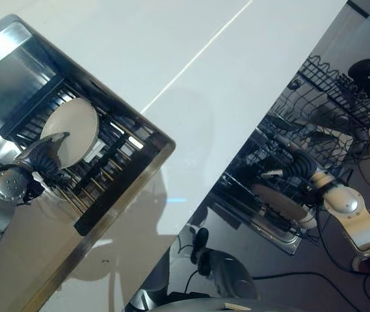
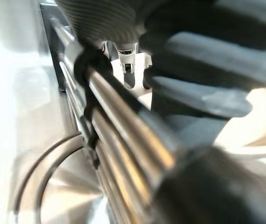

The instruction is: Pick up plates and place into dishwasher.

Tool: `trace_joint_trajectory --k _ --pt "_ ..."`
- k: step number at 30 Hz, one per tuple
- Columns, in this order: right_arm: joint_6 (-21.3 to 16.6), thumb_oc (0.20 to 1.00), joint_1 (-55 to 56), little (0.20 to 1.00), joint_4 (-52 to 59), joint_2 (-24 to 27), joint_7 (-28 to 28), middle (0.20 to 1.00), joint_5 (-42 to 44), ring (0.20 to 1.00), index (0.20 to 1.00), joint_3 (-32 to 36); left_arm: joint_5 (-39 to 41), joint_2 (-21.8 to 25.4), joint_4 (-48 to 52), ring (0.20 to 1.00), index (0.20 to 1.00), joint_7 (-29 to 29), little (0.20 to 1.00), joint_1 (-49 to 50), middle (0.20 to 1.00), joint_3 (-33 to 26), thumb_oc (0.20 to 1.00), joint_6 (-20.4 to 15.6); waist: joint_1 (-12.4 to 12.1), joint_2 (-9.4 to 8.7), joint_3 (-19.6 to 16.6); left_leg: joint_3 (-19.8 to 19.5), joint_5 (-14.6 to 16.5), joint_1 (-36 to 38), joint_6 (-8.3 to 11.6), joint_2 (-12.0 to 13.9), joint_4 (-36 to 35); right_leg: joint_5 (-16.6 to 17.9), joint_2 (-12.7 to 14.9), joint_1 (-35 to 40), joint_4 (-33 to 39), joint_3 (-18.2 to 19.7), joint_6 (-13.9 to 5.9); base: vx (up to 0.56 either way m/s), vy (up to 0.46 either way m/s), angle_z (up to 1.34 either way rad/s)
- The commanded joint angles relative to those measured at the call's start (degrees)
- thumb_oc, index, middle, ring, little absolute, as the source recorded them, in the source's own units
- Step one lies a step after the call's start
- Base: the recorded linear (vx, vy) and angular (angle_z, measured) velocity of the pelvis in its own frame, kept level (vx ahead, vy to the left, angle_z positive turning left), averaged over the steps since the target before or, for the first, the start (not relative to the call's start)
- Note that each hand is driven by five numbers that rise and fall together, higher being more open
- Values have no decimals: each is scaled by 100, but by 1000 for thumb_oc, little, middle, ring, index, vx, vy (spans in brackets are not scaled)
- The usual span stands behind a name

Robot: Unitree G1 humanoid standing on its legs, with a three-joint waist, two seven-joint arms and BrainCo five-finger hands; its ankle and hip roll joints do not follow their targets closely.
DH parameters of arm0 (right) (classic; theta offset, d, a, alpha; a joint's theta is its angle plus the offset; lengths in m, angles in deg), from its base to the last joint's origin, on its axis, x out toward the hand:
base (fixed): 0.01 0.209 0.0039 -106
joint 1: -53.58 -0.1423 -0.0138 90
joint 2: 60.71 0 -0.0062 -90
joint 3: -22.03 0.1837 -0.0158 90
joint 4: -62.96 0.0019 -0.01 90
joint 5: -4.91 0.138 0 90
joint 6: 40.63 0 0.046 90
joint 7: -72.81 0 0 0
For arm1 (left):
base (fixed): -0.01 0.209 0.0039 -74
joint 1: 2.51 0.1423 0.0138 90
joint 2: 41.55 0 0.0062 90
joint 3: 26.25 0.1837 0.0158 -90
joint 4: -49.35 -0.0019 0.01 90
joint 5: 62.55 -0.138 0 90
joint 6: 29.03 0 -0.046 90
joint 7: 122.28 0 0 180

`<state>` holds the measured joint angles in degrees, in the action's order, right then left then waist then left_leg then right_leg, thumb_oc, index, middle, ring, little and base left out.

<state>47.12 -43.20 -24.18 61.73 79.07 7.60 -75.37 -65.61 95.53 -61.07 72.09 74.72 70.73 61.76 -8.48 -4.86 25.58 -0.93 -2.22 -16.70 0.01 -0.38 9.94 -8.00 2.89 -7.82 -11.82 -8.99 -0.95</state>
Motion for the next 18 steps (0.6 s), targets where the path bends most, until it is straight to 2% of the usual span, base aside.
trace_joint_trajectory --k 1,10,13,18 --pt "-257 1000 -308 1000 0 563 13 1000 91 1000 1000 140 554 -1043 577 1000 1000 502 1000 178 1000 878 1000 -264 351 303 -307 44 133 -187 137 18 211 239 358 -271 -392 -10 -405 -1 16 3" --pt "-228 1000 -179 1000 -9 496 -64 1000 148 1000 1000 238 -29 -988 550 1000 1000 -212 1000 259 1000 624 1000 -127 264 215 -340 -45 119 -206 104 -2 183 277 340 -349 -417 -89 -416 3 -31 5" --pt "-265 1000 -148 1000 -15 403 -145 1000 122 1000 1000 229 -473 -1024 469 1000 1000 -740 1000 223 1000 587 1000 35 248 147 -319 -64 122 -227 92 0 175 294 309 -389 -419 -98 -418 -8 -51 1" --pt "-262 1000 -190 1000 -7 313 -216 1000 130 1000 1000 171 -1736 -1007 154 1000 1000 -2055 1000 157 1000 504 1000 356 218 39 -273 -91 144 -260 70 0 173 302 279 -470 -462 -104 -415 -3 -21 0"
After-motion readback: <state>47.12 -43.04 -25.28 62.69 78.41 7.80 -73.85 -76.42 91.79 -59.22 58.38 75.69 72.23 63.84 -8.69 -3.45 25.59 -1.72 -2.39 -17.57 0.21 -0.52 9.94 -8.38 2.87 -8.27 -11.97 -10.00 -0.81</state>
